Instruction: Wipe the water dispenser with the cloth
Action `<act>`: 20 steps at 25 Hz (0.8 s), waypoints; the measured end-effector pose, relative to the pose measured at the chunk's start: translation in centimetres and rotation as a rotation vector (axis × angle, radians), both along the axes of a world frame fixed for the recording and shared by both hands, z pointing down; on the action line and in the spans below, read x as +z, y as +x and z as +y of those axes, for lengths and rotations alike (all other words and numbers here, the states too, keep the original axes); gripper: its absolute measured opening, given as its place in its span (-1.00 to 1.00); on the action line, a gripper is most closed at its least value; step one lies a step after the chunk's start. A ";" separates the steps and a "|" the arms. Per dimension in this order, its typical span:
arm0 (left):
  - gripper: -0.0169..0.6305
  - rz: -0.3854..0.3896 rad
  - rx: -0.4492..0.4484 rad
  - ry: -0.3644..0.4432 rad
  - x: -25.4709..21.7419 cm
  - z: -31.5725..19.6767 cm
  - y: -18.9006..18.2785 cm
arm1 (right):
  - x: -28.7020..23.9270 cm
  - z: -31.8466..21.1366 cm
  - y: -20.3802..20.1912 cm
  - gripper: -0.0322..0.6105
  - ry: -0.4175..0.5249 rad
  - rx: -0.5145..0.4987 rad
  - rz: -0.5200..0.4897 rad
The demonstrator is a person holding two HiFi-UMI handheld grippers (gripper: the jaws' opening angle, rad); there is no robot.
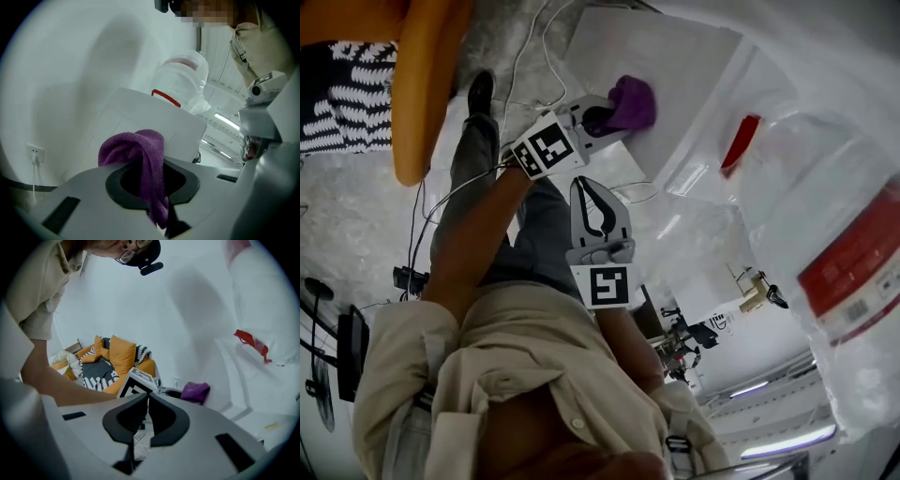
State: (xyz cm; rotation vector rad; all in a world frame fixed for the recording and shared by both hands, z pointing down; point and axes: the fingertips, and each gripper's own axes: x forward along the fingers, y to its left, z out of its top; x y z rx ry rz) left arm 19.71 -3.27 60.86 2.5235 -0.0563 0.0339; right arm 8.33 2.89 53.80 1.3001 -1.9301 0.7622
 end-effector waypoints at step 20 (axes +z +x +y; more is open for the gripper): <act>-0.75 -0.147 0.188 0.360 -13.3 0.3 -5.1 | -13.8 -1.5 3.2 -0.82 0.232 0.095 0.018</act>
